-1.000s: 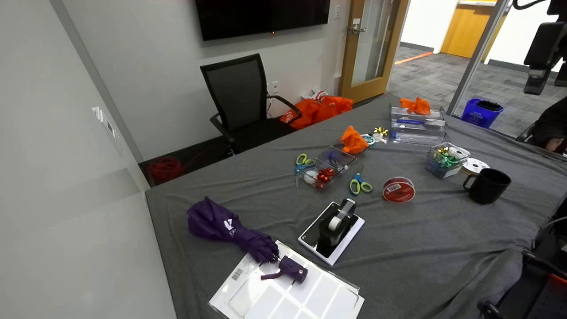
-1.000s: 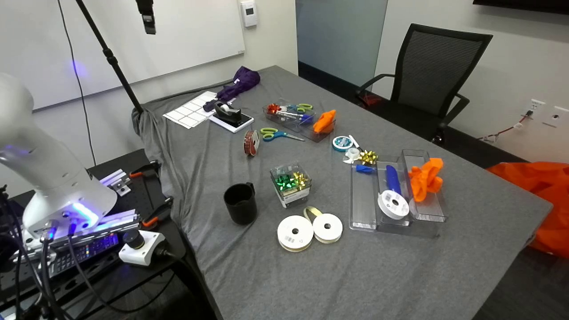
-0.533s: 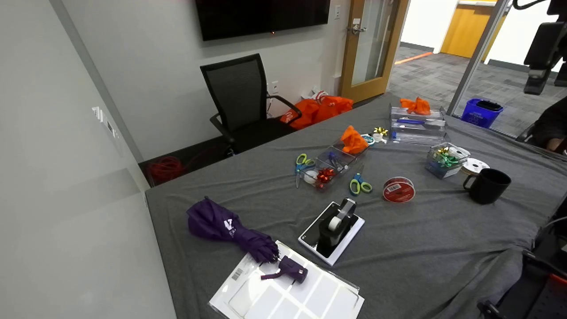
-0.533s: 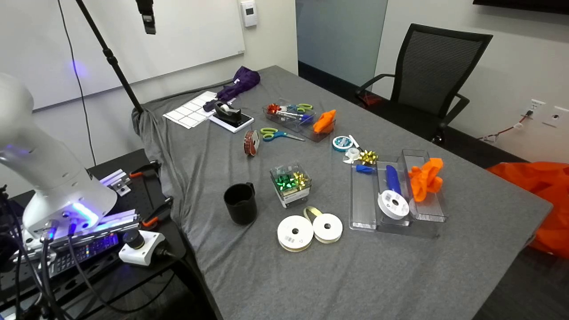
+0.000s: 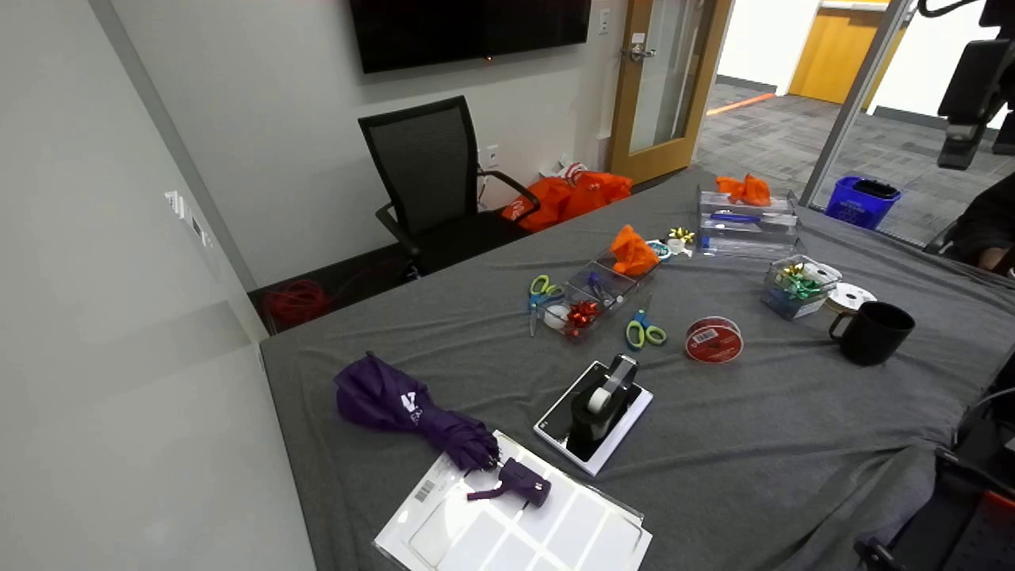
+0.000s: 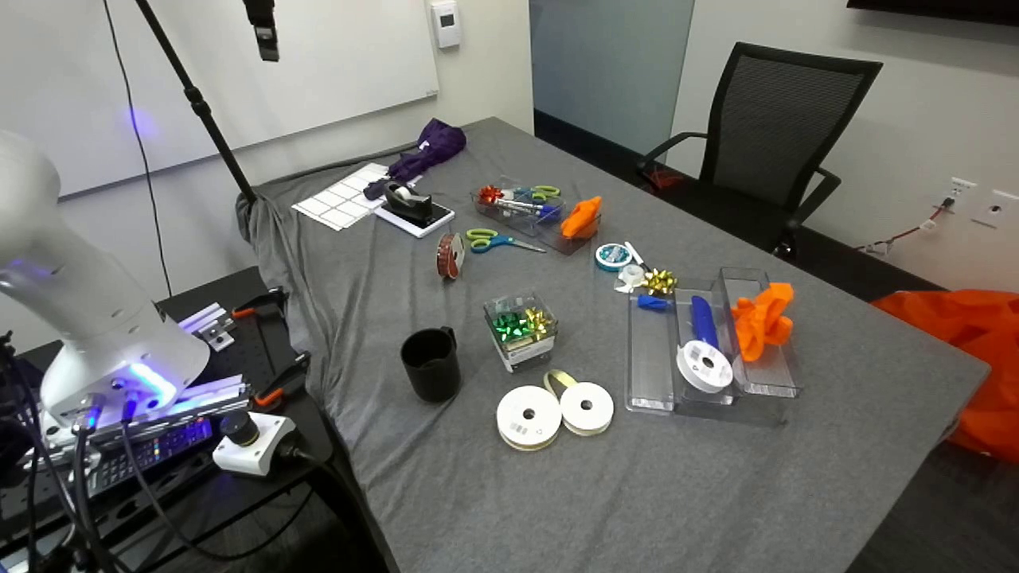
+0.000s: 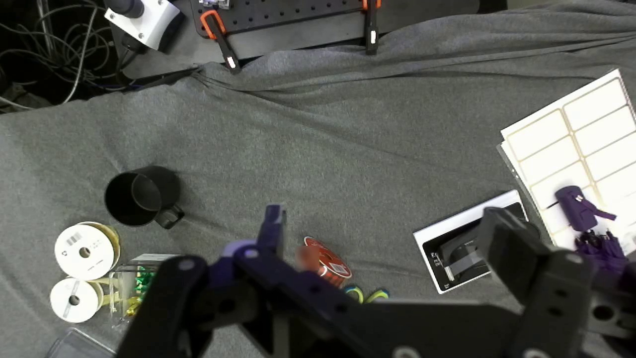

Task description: Put the white object and red disc in the container at the back.

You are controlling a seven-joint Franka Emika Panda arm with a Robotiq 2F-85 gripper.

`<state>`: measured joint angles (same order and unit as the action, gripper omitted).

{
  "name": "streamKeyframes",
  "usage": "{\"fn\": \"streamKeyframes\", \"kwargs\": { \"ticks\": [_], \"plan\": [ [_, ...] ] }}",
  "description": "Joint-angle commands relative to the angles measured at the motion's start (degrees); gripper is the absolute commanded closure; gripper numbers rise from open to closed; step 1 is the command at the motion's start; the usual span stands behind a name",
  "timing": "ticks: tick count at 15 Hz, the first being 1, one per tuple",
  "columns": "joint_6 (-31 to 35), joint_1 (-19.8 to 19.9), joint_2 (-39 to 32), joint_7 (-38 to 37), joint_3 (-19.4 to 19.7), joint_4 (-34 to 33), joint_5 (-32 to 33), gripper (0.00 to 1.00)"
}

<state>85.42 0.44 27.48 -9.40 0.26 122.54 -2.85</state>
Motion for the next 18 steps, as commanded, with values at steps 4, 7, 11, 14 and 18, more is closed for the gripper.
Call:
{"fn": "streamKeyframes", "kwargs": {
  "ticks": [4,7,11,14,18],
  "plan": [
    [-0.1,0.6,-0.1,0.2,-0.5,-0.1,-0.2,0.00],
    [-0.1,0.6,-0.1,0.2,-0.5,-0.1,-0.2,0.00],
    [-0.1,0.6,-0.1,0.2,-0.5,-0.1,-0.2,0.00],
    [0.4,0.6,0.1,0.4,-0.3,-0.3,-0.5,0.00],
    [4.7,1.9,-3.0,-2.8,0.6,-2.1,-2.7,0.00]
  ]
}}
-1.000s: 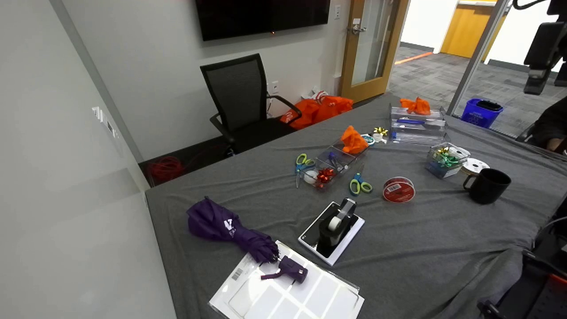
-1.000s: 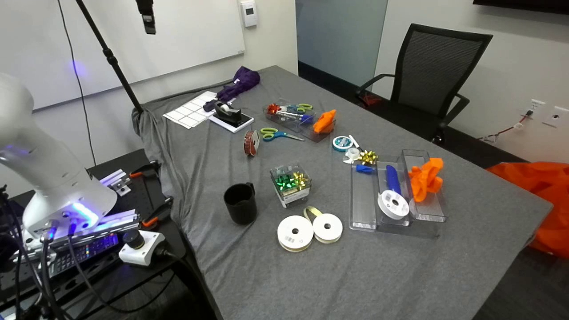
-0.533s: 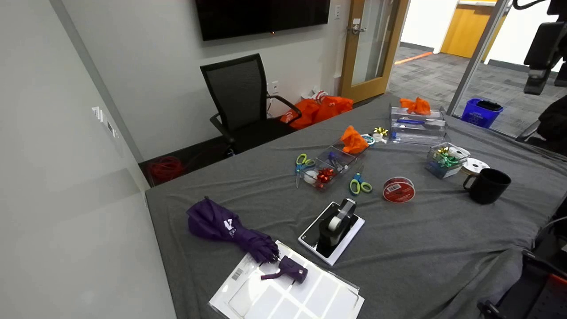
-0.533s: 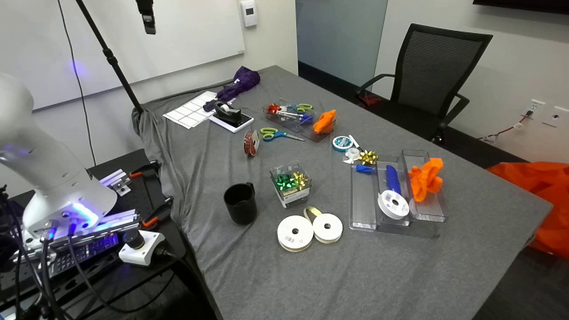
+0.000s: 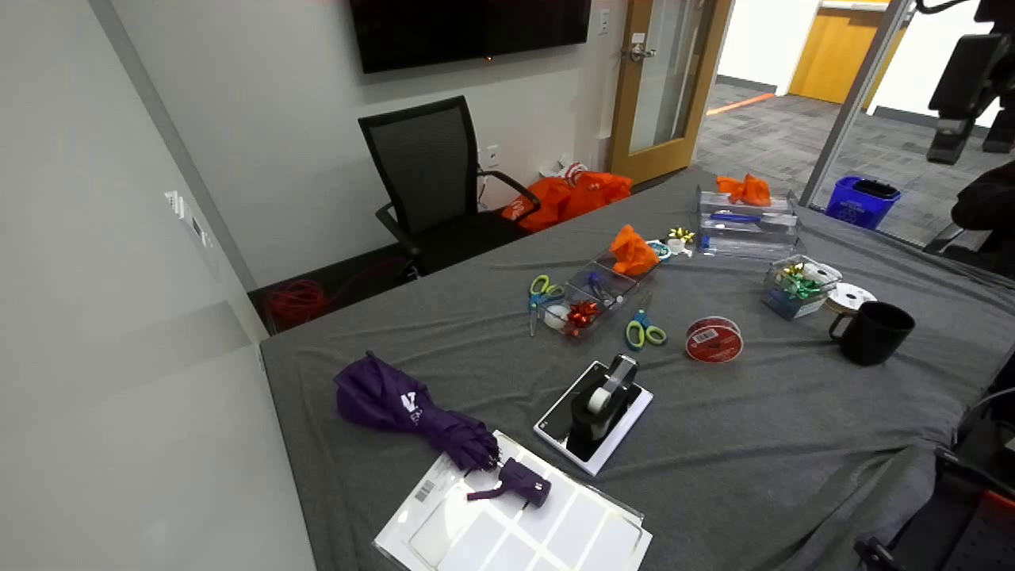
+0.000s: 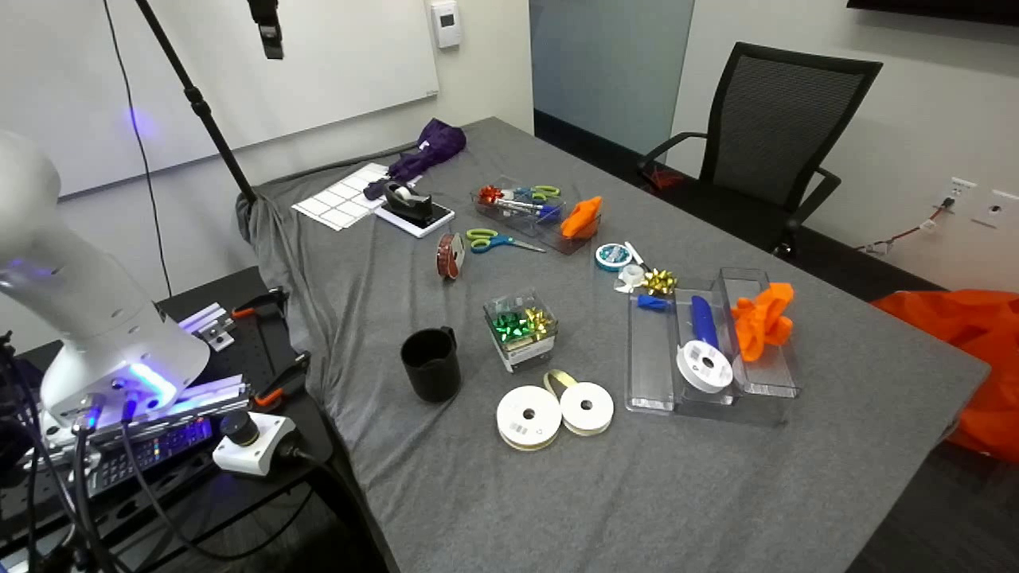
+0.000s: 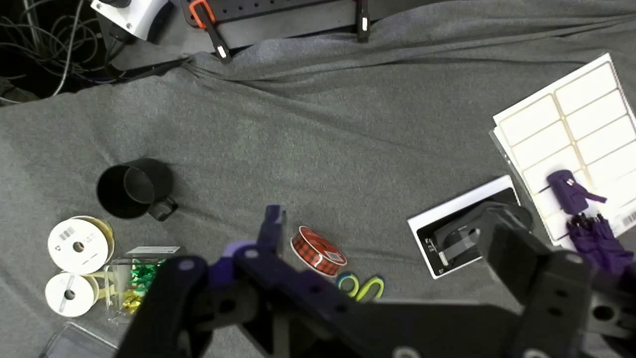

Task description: Put the white object and red disc in the container at the back.

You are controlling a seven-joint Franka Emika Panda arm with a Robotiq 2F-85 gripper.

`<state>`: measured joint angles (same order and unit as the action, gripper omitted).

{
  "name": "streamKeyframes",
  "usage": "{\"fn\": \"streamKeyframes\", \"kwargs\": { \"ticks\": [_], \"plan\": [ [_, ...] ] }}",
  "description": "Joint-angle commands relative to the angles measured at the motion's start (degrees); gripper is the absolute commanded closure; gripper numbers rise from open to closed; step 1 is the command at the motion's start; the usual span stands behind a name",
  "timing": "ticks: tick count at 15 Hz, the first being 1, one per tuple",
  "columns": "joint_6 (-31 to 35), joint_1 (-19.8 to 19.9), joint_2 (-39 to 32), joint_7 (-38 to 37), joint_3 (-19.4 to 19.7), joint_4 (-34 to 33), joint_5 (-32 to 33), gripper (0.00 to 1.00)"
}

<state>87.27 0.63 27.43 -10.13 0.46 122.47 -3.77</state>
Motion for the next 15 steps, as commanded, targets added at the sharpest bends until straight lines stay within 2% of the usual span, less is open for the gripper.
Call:
{"fn": "streamKeyframes", "kwargs": {
  "ticks": [1,8,15],
  "plan": [
    [4.9,2.1,-3.9,-3.6,0.6,-2.4,-2.2,0.00],
    [20.2,5.6,-14.4,-15.8,2.3,-5.8,-3.4,0.00],
    [26.4,6.3,-25.4,-29.2,3.8,-11.4,-4.2,0.00]
  ]
}}
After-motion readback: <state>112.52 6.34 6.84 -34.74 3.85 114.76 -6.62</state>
